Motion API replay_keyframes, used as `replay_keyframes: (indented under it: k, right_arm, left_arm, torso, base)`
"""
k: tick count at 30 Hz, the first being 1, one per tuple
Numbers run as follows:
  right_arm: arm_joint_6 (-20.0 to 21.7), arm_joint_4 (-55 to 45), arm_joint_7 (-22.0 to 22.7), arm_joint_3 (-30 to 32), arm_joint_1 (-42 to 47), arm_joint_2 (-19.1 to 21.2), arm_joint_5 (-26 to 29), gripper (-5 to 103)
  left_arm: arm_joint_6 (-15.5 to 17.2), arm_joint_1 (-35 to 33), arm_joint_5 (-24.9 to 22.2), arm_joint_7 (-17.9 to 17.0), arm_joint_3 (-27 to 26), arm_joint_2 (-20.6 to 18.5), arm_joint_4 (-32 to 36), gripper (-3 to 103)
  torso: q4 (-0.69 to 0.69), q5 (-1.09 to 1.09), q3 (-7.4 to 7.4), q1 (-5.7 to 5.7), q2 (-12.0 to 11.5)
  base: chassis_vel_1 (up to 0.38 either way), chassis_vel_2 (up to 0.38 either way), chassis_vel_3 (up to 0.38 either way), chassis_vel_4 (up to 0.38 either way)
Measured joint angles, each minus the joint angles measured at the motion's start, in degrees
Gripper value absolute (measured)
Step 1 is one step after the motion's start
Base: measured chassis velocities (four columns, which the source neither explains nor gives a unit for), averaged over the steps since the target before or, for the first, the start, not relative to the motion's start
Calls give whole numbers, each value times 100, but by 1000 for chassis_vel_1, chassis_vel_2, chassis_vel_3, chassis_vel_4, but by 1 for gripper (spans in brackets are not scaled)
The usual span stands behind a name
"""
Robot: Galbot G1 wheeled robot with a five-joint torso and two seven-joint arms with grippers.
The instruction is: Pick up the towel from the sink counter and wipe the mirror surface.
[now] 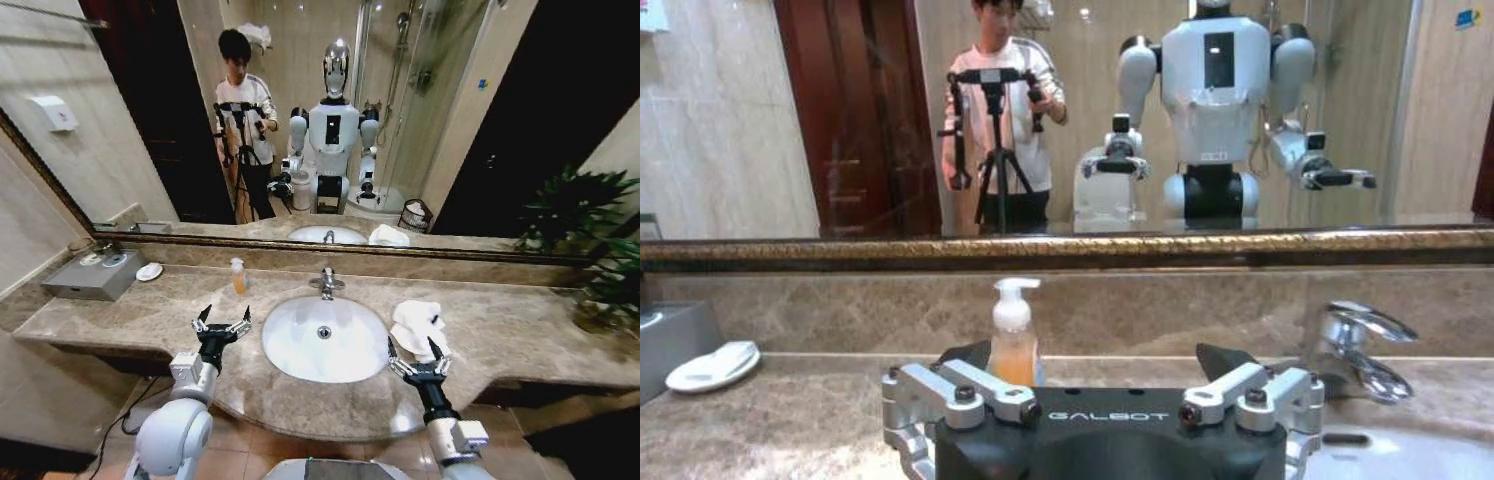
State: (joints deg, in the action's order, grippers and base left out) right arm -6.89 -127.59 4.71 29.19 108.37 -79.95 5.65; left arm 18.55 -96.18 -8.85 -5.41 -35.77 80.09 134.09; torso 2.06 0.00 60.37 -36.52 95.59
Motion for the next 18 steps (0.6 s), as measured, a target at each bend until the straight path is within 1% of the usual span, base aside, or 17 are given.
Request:
replay_keyframes:
  k: [3, 9, 11, 14, 15, 18]
  right_arm:
    - [-30, 28, 40, -21, 0, 8, -24, 100]
    - [-89, 78, 71, -30, 22, 9, -33, 100]
    - [-148, 125, 76, -40, 42, 14, -47, 100]
    - [-194, 151, 87, -67, 63, 26, -67, 100]
    - [-222, 155, 103, -104, 86, 41, -82, 100]
    - [-252, 158, 133, -139, 105, 69, -97, 100]
  left_arm:
    - [0, 0, 0, 0, 0, 0, 0, 100]
    - [0, 0, 0, 0, -3, -1, 0, 100]
    - [0, 0, 0, 0, -2, -1, 0, 100]
    - [0, 0, 0, 0, -2, -1, 0, 100]
    - [0, -1, 0, 0, -2, -1, 0, 100]
    - [0, -1, 0, 0, -1, -1, 0, 100]
  torso:
    - [1, 0, 0, 0, 0]
    - [1, -5, 0, 0, 0]
    - [0, 0, 0, 0, 0]
    - [-2, -2, -1, 2, 1]
    - [0, -3, -1, 4, 1]
    - [1, 0, -1, 3, 1]
  base:
    - [94, -107, -71, 125]
    - [189, -101, -196, 122]
    - [217, -188, -234, 163]
    - [210, -221, -232, 219]
    - [199, -210, -194, 245]
    - [204, -210, -186, 230]
